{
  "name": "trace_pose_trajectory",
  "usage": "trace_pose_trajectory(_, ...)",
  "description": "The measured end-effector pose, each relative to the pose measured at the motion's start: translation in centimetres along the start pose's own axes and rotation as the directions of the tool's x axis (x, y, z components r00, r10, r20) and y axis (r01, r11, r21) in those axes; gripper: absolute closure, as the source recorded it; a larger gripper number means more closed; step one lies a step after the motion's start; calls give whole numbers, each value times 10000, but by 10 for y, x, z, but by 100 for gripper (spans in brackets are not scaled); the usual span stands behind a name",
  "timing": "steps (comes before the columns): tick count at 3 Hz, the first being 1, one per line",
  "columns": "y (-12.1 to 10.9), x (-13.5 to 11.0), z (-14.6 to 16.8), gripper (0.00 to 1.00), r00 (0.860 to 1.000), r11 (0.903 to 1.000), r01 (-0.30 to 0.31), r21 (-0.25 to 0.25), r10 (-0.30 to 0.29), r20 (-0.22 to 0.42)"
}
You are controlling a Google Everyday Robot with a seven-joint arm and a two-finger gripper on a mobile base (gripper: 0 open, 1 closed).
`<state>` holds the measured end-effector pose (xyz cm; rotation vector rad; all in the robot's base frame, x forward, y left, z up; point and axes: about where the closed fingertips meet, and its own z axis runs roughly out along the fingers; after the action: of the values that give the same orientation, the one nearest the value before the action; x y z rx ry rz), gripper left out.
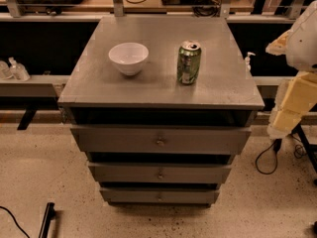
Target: Open middle drawer
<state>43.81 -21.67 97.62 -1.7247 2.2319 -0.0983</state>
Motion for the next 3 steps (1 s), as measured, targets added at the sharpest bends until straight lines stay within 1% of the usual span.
trace_pose_trajectory(1, 0, 0, 0, 0, 10000, 10000, 0, 0, 0, 0)
trace_pose_trajectory(2, 12, 2, 21, 0, 10000, 9996, -50, -277, 51, 48)
trace_pose_trajectory(3, 59, -5, 47, 0, 9947, 9993, 213, -311, -180, 1009)
